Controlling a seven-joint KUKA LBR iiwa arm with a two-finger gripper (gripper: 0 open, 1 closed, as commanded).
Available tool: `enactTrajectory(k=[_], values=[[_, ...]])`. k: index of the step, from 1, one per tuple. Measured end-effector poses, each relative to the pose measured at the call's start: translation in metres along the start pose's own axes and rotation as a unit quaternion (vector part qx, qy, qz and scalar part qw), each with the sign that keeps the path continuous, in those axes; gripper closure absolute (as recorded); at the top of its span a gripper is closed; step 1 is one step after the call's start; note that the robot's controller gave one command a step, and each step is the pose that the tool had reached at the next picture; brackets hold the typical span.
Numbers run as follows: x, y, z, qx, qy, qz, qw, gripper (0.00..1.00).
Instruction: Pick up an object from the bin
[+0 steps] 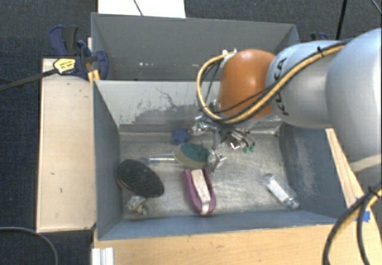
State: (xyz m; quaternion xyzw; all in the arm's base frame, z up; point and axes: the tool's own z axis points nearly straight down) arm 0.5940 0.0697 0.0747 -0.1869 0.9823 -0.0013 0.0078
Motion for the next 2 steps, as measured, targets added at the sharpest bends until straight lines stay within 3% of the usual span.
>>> enactTrajectory(k=[1,2], values=[[-0.001,0.0,0.0,-0.001,-0.0023,0.0,1.0,1.0],[0.002,-0.01,-0.181,-0.001,0.0013,-0.025,0.9997,1.0]])
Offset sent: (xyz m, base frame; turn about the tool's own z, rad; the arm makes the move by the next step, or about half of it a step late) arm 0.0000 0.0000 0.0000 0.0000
